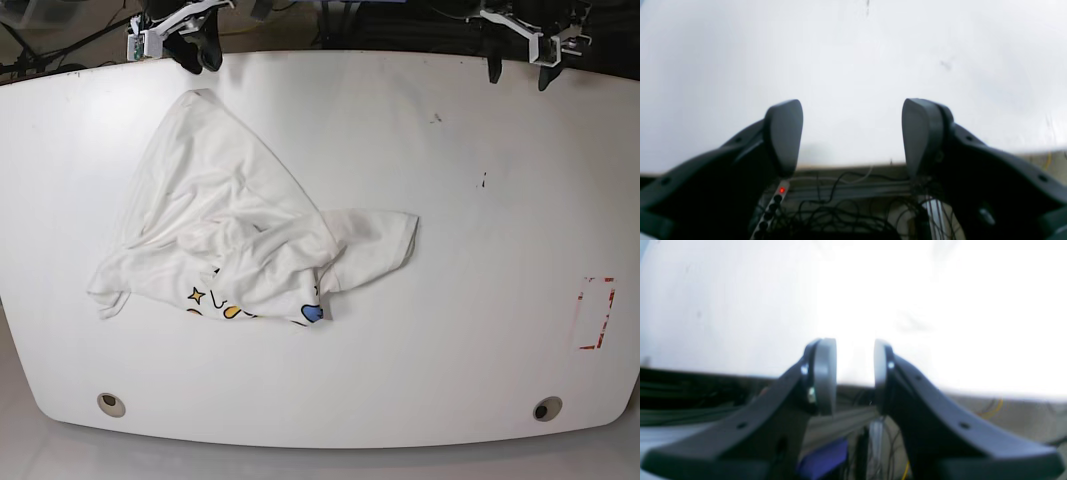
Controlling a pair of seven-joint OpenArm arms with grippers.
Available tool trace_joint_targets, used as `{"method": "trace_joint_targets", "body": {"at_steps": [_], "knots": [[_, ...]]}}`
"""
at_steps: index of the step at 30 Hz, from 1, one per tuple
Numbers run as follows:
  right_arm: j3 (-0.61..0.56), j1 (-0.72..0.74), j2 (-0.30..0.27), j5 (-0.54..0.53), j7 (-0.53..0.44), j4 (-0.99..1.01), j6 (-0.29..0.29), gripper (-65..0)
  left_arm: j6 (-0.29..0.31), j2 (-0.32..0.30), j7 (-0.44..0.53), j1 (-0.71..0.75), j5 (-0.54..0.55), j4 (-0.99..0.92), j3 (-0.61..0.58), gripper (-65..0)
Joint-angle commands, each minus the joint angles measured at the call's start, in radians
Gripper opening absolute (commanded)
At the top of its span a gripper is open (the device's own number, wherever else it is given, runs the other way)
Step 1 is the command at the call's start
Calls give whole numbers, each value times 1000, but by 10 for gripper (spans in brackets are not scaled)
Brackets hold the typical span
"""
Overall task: Fold the T-shirt properly
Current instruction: 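Lower the right gripper onto the crumpled white T-shirt and grasp it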
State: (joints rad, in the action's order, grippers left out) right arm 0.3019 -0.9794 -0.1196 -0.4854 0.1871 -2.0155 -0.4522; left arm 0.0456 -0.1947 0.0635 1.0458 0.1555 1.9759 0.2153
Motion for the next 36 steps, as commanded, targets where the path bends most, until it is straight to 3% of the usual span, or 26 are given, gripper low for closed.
{"method": "trace_joint_targets", "body": {"at_steps": [1, 6, 12, 15, 18, 25, 28, 36], "knots": [[4, 17, -7, 0, -27, -17, -10, -477, -2, -5, -26, -15, 2, 15, 5, -217], [4, 109, -1, 92, -19, -17, -10, -472, 47, -1, -80, -80, 3, 15, 8, -217], [3, 233, -1, 129, 91, -17, -12, -457, 75, 1, -83, -135, 0, 13, 5, -215], [3, 300, -9, 129, 140, -15, -13, -371, 75, 1, -83, -169, -4, 12, 5, -208], [3, 374, -16, 132, 187, -15, -15, -289, 75, 2, -83, -177, -4, 12, 8, -150], [-2, 607, -36, 173, 383, 2, -26, -243, 73, 2, -83, -177, -4, 12, 9, -124], [0, 712, -33, 176, 466, 20, -78, -214, 73, 2, -83, -177, -4, 12, 9, -124], [-4, 937, -25, 166, 644, 161, -98, -211, 73, 2, -83, -177, -4, 12, 11, -125]]}}
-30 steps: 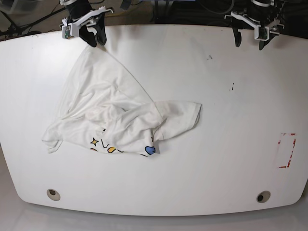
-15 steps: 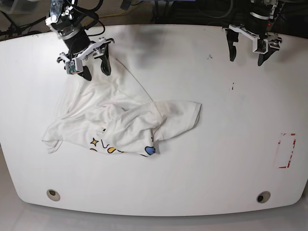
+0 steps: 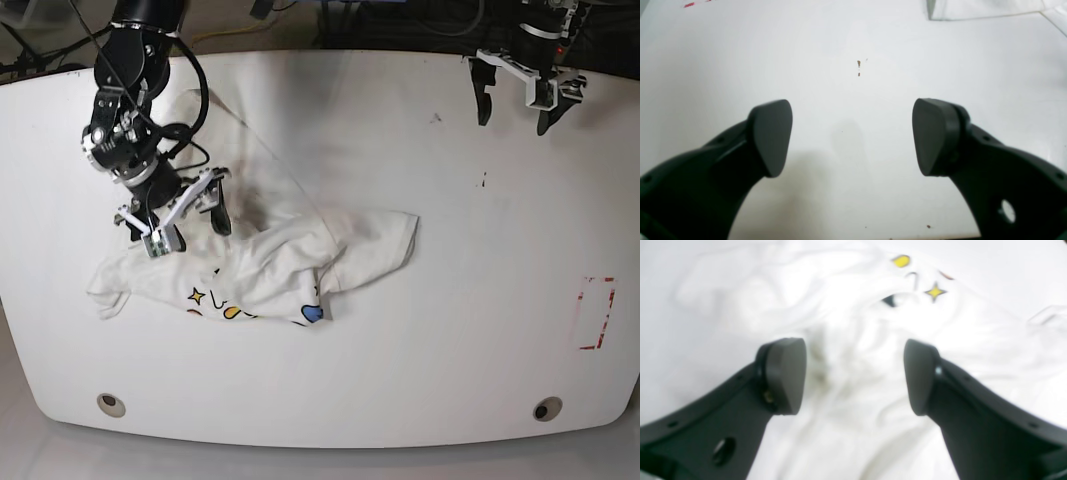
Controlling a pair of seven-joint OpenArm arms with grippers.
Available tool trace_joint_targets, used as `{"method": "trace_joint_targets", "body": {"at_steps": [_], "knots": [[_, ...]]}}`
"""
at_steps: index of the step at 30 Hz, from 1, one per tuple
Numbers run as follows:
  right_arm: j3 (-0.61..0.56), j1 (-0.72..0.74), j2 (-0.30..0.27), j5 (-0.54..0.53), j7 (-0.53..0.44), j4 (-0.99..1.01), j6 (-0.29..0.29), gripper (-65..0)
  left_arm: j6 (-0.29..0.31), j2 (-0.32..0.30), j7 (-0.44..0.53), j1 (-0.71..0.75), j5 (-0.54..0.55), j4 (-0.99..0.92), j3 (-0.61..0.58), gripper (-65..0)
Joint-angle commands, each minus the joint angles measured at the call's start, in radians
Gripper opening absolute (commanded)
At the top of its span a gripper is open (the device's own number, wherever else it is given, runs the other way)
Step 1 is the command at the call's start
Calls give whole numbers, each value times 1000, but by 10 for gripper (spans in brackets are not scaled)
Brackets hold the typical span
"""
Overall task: Fold the T-shirt properly
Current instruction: 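Lower the right gripper onto the crumpled white T-shirt and grasp it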
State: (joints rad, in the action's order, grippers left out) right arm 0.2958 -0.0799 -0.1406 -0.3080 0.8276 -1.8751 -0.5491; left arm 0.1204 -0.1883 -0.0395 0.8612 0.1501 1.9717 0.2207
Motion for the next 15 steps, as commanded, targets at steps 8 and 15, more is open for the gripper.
{"method": "trace_joint_targets", "body": {"at_steps": [8, 15], "knots": [[3, 210, 37, -16, 108, 202, -9, -211, -1, -4, 20, 10, -1, 16, 6, -125], [4, 303, 60, -118, 135, 358, -24, -212, -1, -3, 20, 10, -56, 16, -1, -125]]}}
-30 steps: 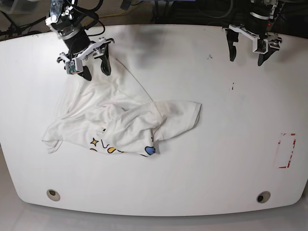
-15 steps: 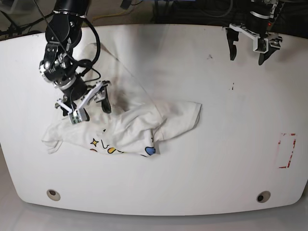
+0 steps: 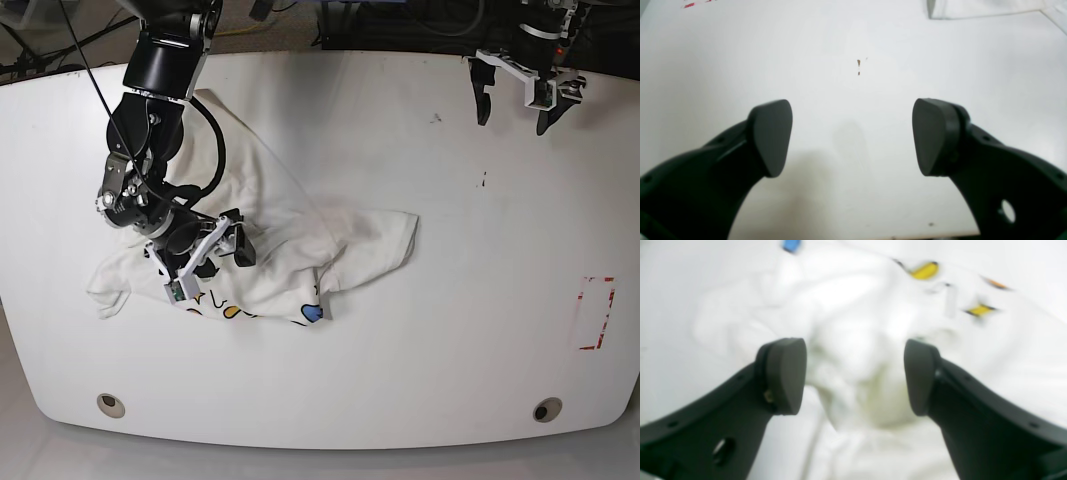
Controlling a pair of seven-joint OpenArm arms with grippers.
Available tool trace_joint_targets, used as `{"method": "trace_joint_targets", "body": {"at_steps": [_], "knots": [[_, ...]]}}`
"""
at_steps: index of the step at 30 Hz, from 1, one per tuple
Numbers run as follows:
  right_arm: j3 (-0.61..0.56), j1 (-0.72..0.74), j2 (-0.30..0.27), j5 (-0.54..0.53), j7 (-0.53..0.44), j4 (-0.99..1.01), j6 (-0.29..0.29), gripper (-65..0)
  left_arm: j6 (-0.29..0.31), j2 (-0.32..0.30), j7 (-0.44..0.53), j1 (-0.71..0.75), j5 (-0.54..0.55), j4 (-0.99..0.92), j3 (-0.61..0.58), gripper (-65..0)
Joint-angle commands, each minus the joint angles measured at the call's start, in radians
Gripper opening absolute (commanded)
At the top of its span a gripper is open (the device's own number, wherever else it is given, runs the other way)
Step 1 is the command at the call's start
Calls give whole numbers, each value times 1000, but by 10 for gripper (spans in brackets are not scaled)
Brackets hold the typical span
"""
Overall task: Fold the T-shirt properly
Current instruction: 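Lower the right gripper onto the crumpled white T-shirt and grasp it, then lift the shirt with the right gripper and drag it outward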
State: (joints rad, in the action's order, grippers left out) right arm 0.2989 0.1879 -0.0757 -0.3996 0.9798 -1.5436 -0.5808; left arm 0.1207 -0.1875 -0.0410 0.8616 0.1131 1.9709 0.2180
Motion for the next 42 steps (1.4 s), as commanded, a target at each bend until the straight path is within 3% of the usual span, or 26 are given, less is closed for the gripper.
{"method": "trace_joint_targets", "body": {"at_steps": [1, 11, 17, 21, 26, 29, 42], "knots": [[1, 43, -3, -26, -17, 47, 15, -212, -2, -2, 22, 9, -31, 17, 2, -125], [3, 103, -2, -29, -42, 176, 130, -212, -2, 44, 22, 8, -83, 17, 2, -125], [3, 103, 9, -31, -43, 179, 146, -220, 0, 44, 22, 6, -83, 17, -2, -125], [3, 103, 24, -29, -42, 179, 146, -328, 0, 42, 22, 6, -83, 17, -27, -125], [3, 101, 43, -28, -43, 179, 146, -530, 0, 44, 22, 5, -83, 17, -29, -125], [1, 101, 44, -29, -42, 174, 146, -602, 0, 44, 22, 3, -83, 17, -29, -125], [-39, 81, 43, -25, -28, -87, 143, -609, 0, 41, 20, -43, -83, 5, -50, -125]]}}
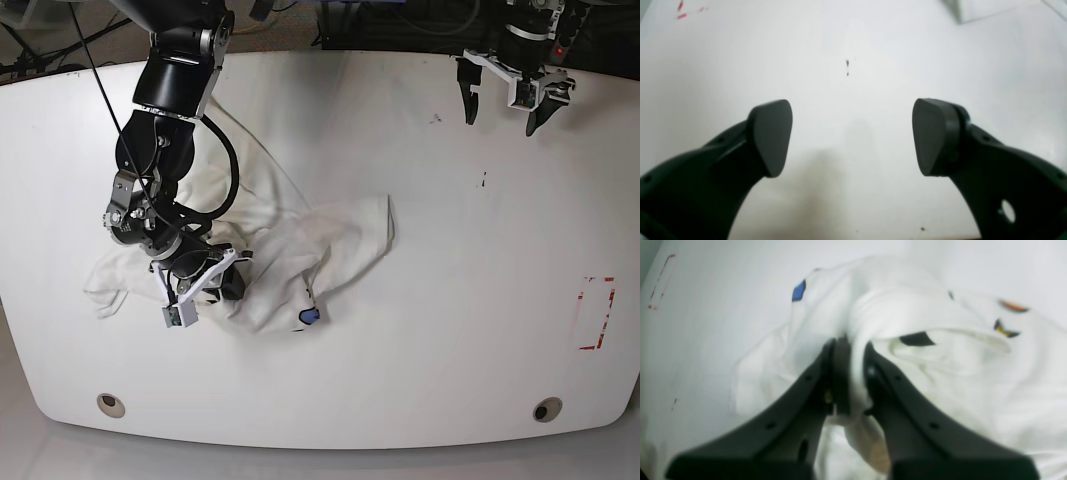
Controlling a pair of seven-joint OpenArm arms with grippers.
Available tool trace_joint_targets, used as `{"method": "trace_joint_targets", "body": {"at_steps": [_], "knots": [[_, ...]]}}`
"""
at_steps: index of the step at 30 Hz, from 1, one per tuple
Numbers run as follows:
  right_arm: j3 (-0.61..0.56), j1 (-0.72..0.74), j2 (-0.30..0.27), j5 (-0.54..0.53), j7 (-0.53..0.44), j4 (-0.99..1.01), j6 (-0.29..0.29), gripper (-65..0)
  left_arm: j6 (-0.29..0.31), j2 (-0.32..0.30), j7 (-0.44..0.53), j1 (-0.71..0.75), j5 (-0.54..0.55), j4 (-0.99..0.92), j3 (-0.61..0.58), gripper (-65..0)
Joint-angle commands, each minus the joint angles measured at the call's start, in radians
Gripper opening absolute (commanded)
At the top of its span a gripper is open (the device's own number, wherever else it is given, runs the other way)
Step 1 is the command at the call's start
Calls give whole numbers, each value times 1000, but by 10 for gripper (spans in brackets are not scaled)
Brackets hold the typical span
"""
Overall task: Fold the T-shirt properly
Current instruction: 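Lift the shirt with the right gripper and drag it outward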
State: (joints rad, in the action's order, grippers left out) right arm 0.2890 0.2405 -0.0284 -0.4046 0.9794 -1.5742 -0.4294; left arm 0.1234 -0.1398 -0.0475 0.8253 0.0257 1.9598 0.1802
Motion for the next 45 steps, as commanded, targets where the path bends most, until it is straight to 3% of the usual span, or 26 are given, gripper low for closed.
{"method": "trace_joint_targets", "body": {"at_steps": [1, 8, 14, 23, 28, 32, 45], "knots": [[-66, 30, -17, -20, -32, -87, -12, -609, -3, -10, 27, -14, 4, 14, -23, -125], [-290, 155, -106, 3, -92, -226, -13, -609, -3, -10, 2, -60, 4, 14, -106, -125], [-428, 303, -115, 117, -93, -246, -15, -609, -3, -4, -96, -126, 6, 14, -120, -125], [-512, 507, -126, 129, -93, -248, -19, -609, -1, -4, -98, -188, 7, 16, -160, -125], [-541, 618, -124, 131, -90, -248, -82, -609, -1, -4, -99, -203, 9, 25, -160, -125], [-541, 687, -121, 131, -90, -248, -92, -609, -1, -4, -101, -205, 9, 25, -161, -124], [-541, 730, -120, 129, -90, -243, -92, -609, 0, -4, -101, -257, 10, -23, -310, -121]]}}
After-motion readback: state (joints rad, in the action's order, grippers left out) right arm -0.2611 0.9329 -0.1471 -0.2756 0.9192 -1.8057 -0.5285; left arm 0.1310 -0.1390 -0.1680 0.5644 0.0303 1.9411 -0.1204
